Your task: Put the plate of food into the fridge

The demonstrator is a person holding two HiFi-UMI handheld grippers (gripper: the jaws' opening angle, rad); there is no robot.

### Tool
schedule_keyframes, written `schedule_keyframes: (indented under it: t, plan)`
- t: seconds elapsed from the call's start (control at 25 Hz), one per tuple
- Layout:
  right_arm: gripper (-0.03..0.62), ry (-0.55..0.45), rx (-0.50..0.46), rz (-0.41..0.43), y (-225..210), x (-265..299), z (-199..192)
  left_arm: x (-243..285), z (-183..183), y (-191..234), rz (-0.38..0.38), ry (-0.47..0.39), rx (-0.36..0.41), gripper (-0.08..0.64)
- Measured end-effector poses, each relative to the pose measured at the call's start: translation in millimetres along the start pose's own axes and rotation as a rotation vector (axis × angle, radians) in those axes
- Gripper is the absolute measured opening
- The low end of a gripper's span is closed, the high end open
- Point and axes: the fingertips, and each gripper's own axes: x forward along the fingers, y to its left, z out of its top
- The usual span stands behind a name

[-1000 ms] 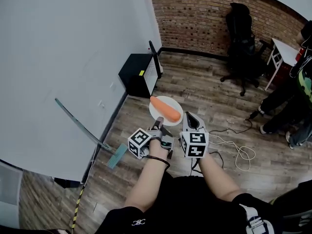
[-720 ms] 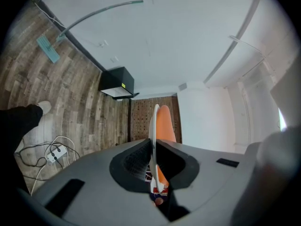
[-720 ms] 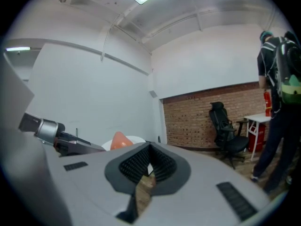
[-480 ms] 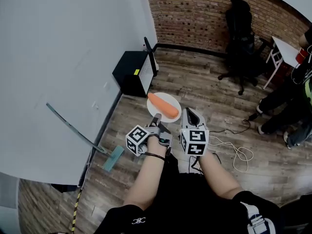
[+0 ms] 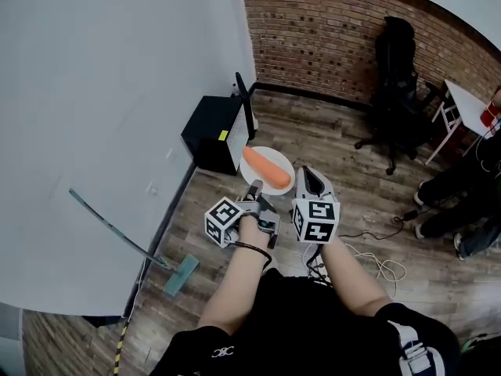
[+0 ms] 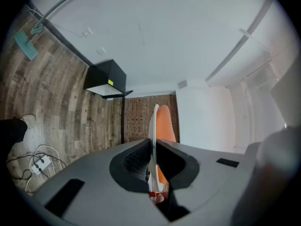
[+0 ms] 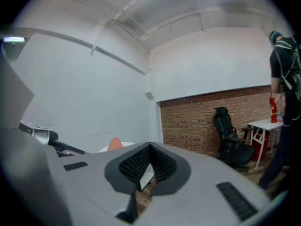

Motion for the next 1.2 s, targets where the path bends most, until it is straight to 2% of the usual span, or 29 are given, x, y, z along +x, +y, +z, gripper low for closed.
schedule_keyframes:
  t: [0.24, 0.48, 0.8, 1.2]
  plan:
    - [0.009, 0.016, -0.017, 0.016, 12.2, 45.1, -0.9, 36.0, 31.3, 7.0, 0.020, 0.007, 0.000, 0.028]
    - [0.009, 0.012, -0.001, -0.021, 15.4, 107.6, 11.1, 87.0, 69.7, 7.6, 0.041, 0.055, -0.002, 0.029]
    - [0.009, 0.063, 0.002, -0.052, 11.4, 148.3, -5.3, 118.5, 86.5, 24.1, 0.042, 0.093, -0.032, 0.028]
    - [0.009, 0.078, 0.013, -0.010, 15.0, 188.0, -5.6, 138.4, 115.1, 36.7, 0.068, 0.044, -0.053, 0.029]
